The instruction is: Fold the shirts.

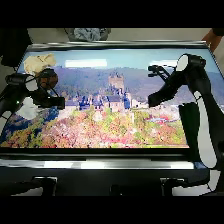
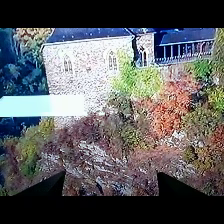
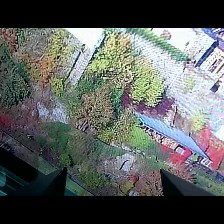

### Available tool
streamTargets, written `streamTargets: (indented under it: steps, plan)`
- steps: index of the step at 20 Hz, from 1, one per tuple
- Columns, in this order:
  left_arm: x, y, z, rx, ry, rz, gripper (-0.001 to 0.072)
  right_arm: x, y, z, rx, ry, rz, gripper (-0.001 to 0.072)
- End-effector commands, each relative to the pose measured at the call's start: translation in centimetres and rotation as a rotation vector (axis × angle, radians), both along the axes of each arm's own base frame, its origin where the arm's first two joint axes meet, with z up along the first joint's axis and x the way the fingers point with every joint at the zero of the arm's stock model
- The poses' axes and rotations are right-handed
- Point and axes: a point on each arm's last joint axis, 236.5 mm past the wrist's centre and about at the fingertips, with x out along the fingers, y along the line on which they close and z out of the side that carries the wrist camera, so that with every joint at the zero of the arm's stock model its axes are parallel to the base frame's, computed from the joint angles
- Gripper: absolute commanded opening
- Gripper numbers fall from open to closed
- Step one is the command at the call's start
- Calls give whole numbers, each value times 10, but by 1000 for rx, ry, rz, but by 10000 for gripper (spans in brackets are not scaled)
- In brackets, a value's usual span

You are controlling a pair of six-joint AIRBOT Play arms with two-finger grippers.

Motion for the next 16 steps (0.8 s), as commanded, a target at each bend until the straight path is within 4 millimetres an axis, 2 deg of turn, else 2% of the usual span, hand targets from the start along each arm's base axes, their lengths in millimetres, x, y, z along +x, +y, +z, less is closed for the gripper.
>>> streamTargets:
  steps: [1, 8, 12, 16]
  plan:
    - [0, 0, 0, 0, 0, 0, 707, 0, 0, 0, 0, 0, 0, 706]
    - [0, 0, 0, 0, 0, 0, 707, 0, 0, 0, 0, -1, 0, 706]
    - [0, 0, 0, 0, 0, 0, 707, 26, 1, 2, 7, -108, -23, 706]
    - [7, -7, 1, -28, -30, 2, 707, 36, 2, 3, 10, -151, -32, 672]
